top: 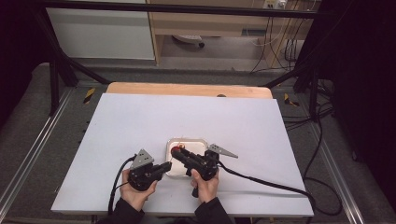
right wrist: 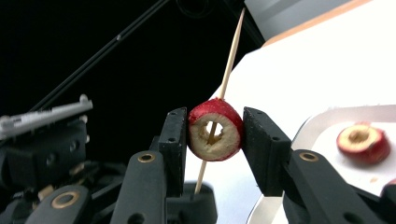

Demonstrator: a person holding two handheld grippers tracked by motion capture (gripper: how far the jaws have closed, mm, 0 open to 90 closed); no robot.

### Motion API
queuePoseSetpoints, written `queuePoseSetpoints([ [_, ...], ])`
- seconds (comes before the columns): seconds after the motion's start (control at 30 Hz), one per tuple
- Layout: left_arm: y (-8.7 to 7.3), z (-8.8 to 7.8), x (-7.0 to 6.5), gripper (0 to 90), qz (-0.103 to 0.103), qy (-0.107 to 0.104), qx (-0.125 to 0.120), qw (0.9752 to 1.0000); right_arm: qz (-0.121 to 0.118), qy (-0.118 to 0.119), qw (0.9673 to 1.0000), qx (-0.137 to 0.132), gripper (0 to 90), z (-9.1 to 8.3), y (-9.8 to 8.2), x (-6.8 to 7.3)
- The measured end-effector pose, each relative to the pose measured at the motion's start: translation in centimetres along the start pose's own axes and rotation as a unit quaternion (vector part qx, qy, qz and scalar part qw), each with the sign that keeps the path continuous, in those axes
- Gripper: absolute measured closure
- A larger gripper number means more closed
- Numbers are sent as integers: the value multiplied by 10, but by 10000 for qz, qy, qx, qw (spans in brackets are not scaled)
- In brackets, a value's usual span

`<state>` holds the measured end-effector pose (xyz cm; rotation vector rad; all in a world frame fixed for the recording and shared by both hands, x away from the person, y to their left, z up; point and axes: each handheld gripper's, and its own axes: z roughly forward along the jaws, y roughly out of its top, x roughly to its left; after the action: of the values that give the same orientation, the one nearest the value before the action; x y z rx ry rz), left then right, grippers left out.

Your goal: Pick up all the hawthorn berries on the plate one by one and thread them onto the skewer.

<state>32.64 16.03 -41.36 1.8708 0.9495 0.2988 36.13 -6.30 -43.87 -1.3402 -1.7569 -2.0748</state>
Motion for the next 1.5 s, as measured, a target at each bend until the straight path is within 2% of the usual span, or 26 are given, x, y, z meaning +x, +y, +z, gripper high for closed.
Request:
queuePoseSetpoints([
  [0.47,0,4,1,890,191,43,96,9998,-131,-31,9995,297,613,1,-14,0],
  [0.57,1,2,2,889,198,64,61,9998,-197,-70,9995,236,534,0,-11,2],
  [0.67,0,-5,9,889,186,111,0,9998,-741,-314,9964,281,336,-6,4,6],
  [0.7,0,-5,9,889,186,111,0,9998,-741,-314,9964,281,336,-6,4,6],
  [0.73,0,-8,12,888,216,141,4,9997,-1002,-466,9928,458,264,-9,14,7],
  [0.77,0,-8,12,888,216,141,4,9997,-1002,-466,9928,458,264,-9,14,7],
  [0.8,-1,-9,14,887,215,149,6,9997,-1229,-637,9877,729,187,-12,24,5],
  [0.83,-1,-10,15,887,208,142,0,9997,-1229,-637,9877,729,187,-12,24,5],
  [0.87,-1,-11,17,887,236,158,31,9996,-1465,-831,9803,1030,141,-16,33,3],
  [0.9,-1,-11,17,887,236,158,31,9996,-1465,-831,9803,1030,141,-16,33,3],
  [0.93,-1,-11,18,887,265,168,45,9995,-1572,-933,9761,1172,123,-17,36,2],
  [0.97,-2,-12,18,887,282,159,55,9995,-1723,-1035,9704,1338,108,-19,40,0],
  [1.0,-3,-13,20,886,295,140,61,9994,-1890,-1220,9594,1699,86,-22,46,-1],
  [1.03,-3,-13,20,886,295,140,61,9994,-1890,-1220,9594,1699,86,-22,46,-1],
  [1.1,-4,-14,21,886,308,131,85,9994,-2046,-1368,9472,2054,89,-24,51,-4],
  [1.13,-5,-15,22,885,308,119,97,9994,-2180,-1495,9345,2385,108,-25,57,-7],
  [1.17,-5,-15,23,885,323,127,102,9993,-2180,-1495,9345,2385,108,-25,57,-7],
  [1.2,-6,-16,24,884,320,132,125,9993,-2292,-1663,9214,2663,112,-23,61,-8],
  [1.23,-6,-16,24,884,320,132,125,9993,-2292,-1663,9214,2663,112,-23,61,-8],
  [1.3,-7,-17,26,884,299,160,125,9993,-2434,-1796,9053,2983,113,-19,65,-8],
  [1.33,-8,-18,27,884,300,167,135,9993,-2484,-1849,8934,3254,114,-11,68,-7],
  [1.37,-8,-18,27,884,300,167,135,9993,-2484,-1849,8934,3254,114,-11,68,-7],
  [1.4,-8,-19,28,885,320,178,151,9992,-2535,-1926,8824,3465,116,-1,69,-6],
  [1.43,-8,-19,28,885,322,183,152,9992,-2535,-1926,8824,3465,116,-1,69,-6],
  [1.47,-8,-19,28,884,319,196,155,9992,-2563,-1994,8726,3647,119,8,71,-5],
  [1.5,-9,-19,29,884,310,196,156,9992,-2563,-1994,8726,3647,119,8,71,-5],
])
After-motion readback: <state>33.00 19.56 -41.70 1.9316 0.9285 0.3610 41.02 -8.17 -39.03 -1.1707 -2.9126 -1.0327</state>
